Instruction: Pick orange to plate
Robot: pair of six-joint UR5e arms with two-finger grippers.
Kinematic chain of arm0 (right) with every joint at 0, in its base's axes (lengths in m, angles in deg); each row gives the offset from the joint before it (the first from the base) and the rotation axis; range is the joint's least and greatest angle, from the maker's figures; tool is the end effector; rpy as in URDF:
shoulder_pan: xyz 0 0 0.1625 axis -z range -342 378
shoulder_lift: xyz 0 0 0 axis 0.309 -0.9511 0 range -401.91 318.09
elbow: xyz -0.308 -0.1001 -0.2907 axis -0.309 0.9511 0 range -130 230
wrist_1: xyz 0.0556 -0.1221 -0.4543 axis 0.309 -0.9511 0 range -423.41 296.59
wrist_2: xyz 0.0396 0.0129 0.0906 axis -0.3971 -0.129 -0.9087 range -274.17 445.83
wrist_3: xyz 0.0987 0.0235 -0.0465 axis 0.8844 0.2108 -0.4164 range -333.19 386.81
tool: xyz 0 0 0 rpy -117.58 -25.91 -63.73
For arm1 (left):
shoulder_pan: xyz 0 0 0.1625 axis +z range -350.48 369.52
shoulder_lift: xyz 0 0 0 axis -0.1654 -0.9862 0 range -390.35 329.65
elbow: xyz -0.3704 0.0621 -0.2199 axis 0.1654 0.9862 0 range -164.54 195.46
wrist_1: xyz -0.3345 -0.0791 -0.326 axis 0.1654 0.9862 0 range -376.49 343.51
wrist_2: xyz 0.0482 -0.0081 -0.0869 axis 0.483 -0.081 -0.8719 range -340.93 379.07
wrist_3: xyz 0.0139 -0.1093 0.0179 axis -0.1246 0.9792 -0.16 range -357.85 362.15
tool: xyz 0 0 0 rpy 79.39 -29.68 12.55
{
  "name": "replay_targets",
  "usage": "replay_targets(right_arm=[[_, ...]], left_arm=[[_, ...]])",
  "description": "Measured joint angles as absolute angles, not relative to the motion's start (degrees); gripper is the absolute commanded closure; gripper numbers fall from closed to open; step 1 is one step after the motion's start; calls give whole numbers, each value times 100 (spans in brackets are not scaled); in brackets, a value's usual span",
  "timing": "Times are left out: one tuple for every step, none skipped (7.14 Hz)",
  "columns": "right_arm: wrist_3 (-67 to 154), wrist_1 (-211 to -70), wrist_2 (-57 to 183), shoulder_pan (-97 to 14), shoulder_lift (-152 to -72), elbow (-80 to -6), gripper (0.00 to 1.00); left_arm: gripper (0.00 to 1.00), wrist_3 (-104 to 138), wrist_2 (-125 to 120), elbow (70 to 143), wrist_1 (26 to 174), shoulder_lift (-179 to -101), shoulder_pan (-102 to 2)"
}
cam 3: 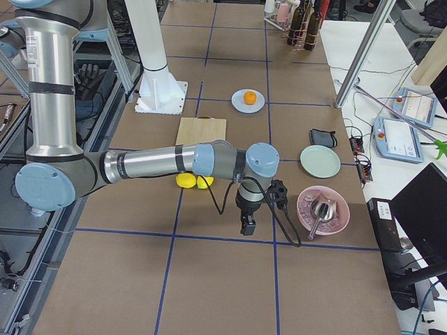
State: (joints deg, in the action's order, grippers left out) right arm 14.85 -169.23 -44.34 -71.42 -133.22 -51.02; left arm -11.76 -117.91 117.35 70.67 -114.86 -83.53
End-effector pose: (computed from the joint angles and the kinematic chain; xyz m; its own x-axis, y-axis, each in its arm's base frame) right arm 0.0560 -0.5287 0.6164 0.7461 -0.1465 0.6496 0.1684 0.9853 0.0289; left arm -0.0791 -0.5108 0.6150 0.6765 0.2482 -0.6934 -0.1127 0.9653 0.2356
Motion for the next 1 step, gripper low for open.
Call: replay_targets(right_arm=[[1486,-16923,-4434,-7140,-13322,-5097,0]], left_arm=[[0,-1176,-11794,11734,7061,-11485,-8350]])
